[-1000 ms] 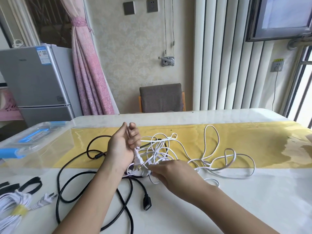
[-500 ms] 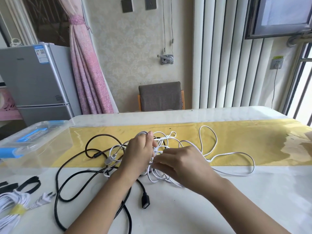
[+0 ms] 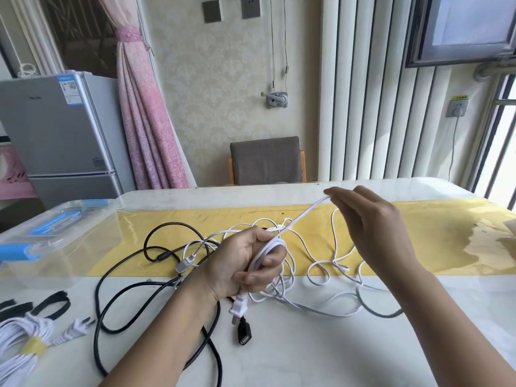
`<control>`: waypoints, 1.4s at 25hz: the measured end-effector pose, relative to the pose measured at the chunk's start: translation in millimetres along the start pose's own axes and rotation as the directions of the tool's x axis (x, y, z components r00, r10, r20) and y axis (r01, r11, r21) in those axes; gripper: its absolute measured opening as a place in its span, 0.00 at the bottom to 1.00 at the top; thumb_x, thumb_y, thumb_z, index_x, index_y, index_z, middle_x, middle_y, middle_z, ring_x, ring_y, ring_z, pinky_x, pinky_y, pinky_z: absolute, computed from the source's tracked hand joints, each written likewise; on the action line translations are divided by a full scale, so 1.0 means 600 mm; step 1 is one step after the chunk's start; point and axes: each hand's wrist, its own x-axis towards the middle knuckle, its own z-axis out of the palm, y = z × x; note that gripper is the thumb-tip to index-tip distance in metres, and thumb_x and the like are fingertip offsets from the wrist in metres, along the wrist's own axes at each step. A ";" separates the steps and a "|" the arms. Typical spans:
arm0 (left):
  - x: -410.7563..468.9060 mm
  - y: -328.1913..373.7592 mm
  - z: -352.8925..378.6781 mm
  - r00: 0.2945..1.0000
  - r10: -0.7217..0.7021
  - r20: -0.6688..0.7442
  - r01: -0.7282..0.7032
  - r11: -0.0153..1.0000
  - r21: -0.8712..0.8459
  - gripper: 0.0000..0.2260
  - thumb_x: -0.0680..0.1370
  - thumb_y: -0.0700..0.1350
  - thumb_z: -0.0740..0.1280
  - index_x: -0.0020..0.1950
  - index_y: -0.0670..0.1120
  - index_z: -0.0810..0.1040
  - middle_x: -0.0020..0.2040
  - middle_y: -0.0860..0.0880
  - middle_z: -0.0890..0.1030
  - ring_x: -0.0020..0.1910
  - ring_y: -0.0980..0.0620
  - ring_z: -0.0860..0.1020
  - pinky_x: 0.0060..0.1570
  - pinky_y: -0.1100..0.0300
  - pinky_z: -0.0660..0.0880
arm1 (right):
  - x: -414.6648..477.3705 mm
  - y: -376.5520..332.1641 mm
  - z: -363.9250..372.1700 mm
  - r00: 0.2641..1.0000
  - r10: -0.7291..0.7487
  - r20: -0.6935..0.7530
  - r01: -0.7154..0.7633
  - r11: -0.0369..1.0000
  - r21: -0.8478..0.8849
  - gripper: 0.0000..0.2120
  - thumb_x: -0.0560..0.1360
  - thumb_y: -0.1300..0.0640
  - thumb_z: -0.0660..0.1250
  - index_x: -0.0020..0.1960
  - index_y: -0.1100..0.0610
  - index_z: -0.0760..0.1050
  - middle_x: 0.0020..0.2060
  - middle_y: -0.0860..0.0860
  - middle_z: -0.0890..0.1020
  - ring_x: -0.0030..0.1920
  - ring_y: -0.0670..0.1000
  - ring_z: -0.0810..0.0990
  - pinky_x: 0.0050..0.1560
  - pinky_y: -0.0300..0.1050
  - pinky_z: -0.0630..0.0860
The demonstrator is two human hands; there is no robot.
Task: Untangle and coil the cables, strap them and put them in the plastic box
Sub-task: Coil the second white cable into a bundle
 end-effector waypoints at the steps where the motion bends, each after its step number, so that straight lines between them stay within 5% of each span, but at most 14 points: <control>1: -0.001 0.002 -0.002 0.994 0.037 0.102 -0.029 0.997 -0.076 0.14 0.75 0.51 0.55 0.33 0.48 0.71 0.20 0.53 0.66 0.17 0.56 0.55 0.18 0.64 0.55 | -0.002 0.009 0.003 0.999 0.053 -0.003 -0.053 0.998 -0.016 0.12 0.78 0.53 0.61 0.54 0.55 0.81 0.32 0.48 0.72 0.28 0.53 0.70 0.28 0.44 0.70; 5: -0.018 0.013 -0.006 0.935 0.214 0.283 -0.104 0.928 -0.359 0.10 0.75 0.46 0.54 0.35 0.46 0.66 0.20 0.50 0.61 0.19 0.55 0.52 0.20 0.62 0.50 | -0.012 0.026 0.020 0.985 0.152 0.080 -0.146 0.987 -0.072 0.09 0.78 0.57 0.64 0.54 0.55 0.81 0.32 0.52 0.75 0.30 0.59 0.75 0.30 0.50 0.73; 9: -0.032 0.022 -0.018 0.904 0.415 0.106 -0.278 0.755 -0.594 0.09 0.75 0.43 0.54 0.36 0.46 0.69 0.20 0.53 0.59 0.20 0.57 0.53 0.22 0.64 0.51 | -0.021 0.026 0.028 0.951 0.219 0.219 -0.201 0.974 -0.103 0.08 0.78 0.56 0.64 0.50 0.54 0.81 0.31 0.50 0.75 0.33 0.57 0.74 0.33 0.48 0.71; 15: -0.046 0.031 -0.061 0.825 0.522 -0.214 -0.531 0.589 -0.609 0.16 0.82 0.46 0.53 0.44 0.40 0.76 0.27 0.50 0.63 0.23 0.56 0.57 0.24 0.62 0.59 | -0.044 -0.029 0.057 0.789 0.136 0.600 -0.052 0.986 -0.155 0.13 0.80 0.49 0.58 0.49 0.56 0.76 0.31 0.56 0.74 0.36 0.61 0.71 0.33 0.49 0.69; 18: -0.036 0.037 -0.059 0.635 0.479 -0.607 -0.738 0.610 -0.290 0.13 0.80 0.46 0.55 0.44 0.43 0.77 0.27 0.54 0.64 0.21 0.59 0.59 0.20 0.67 0.63 | -0.046 -0.057 0.062 0.777 0.036 0.628 0.001 0.998 -0.058 0.12 0.81 0.50 0.58 0.50 0.55 0.76 0.34 0.55 0.77 0.38 0.61 0.72 0.37 0.50 0.71; 20: -0.024 0.034 -0.056 0.484 0.483 -0.729 -0.721 0.692 -0.020 0.12 0.81 0.44 0.53 0.49 0.44 0.75 0.29 0.54 0.66 0.22 0.60 0.63 0.23 0.68 0.63 | -0.048 -0.067 0.065 0.764 -0.019 0.645 0.008 1.000 0.020 0.12 0.80 0.49 0.58 0.49 0.54 0.78 0.36 0.54 0.79 0.39 0.59 0.74 0.38 0.50 0.72; 22: -0.012 0.018 -0.052 0.315 0.623 -0.716 -0.552 0.734 0.395 0.10 0.83 0.42 0.52 0.51 0.45 0.73 0.34 0.53 0.69 0.26 0.59 0.66 0.30 0.66 0.65 | -0.053 -0.073 0.069 0.744 -0.058 0.665 0.032 0.998 0.051 0.12 0.80 0.49 0.59 0.50 0.54 0.78 0.39 0.54 0.81 0.40 0.58 0.76 0.39 0.49 0.74; 23: -0.011 0.007 -0.051 0.226 0.742 -0.631 -0.309 0.669 0.676 0.08 0.83 0.42 0.53 0.51 0.46 0.72 0.38 0.52 0.70 0.29 0.58 0.67 0.34 0.65 0.66 | -0.055 -0.076 0.070 0.741 -0.070 0.668 0.035 0.997 0.066 0.11 0.80 0.50 0.60 0.51 0.54 0.78 0.40 0.53 0.82 0.41 0.57 0.77 0.40 0.49 0.74; 24: -0.012 -0.002 -0.048 0.228 0.835 -0.501 -0.025 0.520 0.854 0.07 0.83 0.43 0.54 0.51 0.47 0.71 0.41 0.54 0.71 0.31 0.58 0.68 0.36 0.64 0.65 | -0.055 -0.079 0.070 0.747 -0.088 0.658 0.038 0.995 0.091 0.11 0.79 0.50 0.60 0.52 0.52 0.79 0.41 0.52 0.82 0.42 0.56 0.78 0.40 0.49 0.75; 25: -0.011 -0.009 -0.045 0.322 0.862 -0.391 0.204 0.341 0.918 0.07 0.83 0.44 0.54 0.51 0.46 0.71 0.41 0.56 0.72 0.32 0.57 0.68 0.36 0.63 0.64 | -0.054 -0.084 0.068 0.768 -0.121 0.629 0.059 0.991 0.118 0.11 0.78 0.50 0.60 0.50 0.51 0.81 0.39 0.51 0.82 0.40 0.54 0.78 0.37 0.48 0.75; 27: -0.006 -0.011 -0.037 0.518 0.773 -0.366 0.392 0.166 0.905 0.08 0.83 0.44 0.55 0.55 0.45 0.73 0.38 0.55 0.73 0.34 0.55 0.72 0.37 0.58 0.67 | -0.047 -0.089 0.060 0.836 -0.190 0.515 0.159 0.982 0.105 0.12 0.75 0.51 0.61 0.43 0.52 0.81 0.31 0.49 0.80 0.32 0.52 0.76 0.29 0.45 0.74; 32: -0.003 -0.013 -0.009 0.667 0.648 -0.367 0.344 0.169 0.923 0.14 0.83 0.49 0.54 0.49 0.47 0.76 0.37 0.54 0.76 0.39 0.55 0.75 0.40 0.58 0.69 | -0.018 -0.080 0.020 0.986 -0.145 0.077 0.140 0.987 0.076 0.07 0.73 0.60 0.67 0.44 0.53 0.83 0.32 0.46 0.78 0.28 0.46 0.72 0.26 0.40 0.69; 35: 0.001 -0.019 0.013 0.774 0.524 -0.355 0.187 0.347 0.919 0.24 0.82 0.57 0.50 0.32 0.47 0.73 0.28 0.58 0.72 0.30 0.61 0.70 0.34 0.67 0.64 | -0.002 -0.056 -0.007 0.993 -0.080 -0.086 0.084 0.996 0.037 0.09 0.74 0.64 0.64 0.44 0.56 0.83 0.31 0.47 0.73 0.26 0.48 0.70 0.28 0.41 0.68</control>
